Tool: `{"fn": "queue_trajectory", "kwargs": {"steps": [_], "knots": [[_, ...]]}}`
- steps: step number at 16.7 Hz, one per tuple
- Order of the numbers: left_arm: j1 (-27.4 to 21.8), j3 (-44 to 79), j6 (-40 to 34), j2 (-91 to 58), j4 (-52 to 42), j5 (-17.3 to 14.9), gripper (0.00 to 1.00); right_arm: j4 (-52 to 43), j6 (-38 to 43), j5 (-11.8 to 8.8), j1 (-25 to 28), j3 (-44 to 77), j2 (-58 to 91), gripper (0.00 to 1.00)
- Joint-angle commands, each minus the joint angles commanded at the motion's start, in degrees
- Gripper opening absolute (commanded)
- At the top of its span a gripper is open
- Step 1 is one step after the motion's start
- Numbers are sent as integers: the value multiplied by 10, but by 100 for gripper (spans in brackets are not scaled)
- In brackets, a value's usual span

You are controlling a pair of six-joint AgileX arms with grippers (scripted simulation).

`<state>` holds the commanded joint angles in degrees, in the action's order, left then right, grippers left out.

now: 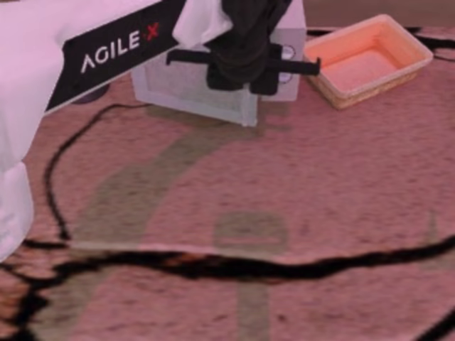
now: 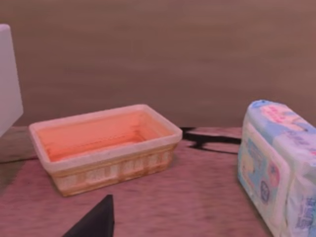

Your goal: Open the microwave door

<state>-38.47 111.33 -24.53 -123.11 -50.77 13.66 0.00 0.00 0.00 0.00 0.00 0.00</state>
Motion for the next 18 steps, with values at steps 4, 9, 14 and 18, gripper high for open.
{"fn": "queue_trajectory", "kwargs": {"steps": [4,9,14,18], "knots": [[0,0,0,0,0,0,0,0,0,0,0,0,0,100],[0,0,0,0,0,0,0,0,0,0,0,0,0,100],[0,0,0,0,0,0,0,0,0,0,0,0,0,100],[-2,-11,5,4,5,-5,0,0,0,0,0,0,0,100]]}}
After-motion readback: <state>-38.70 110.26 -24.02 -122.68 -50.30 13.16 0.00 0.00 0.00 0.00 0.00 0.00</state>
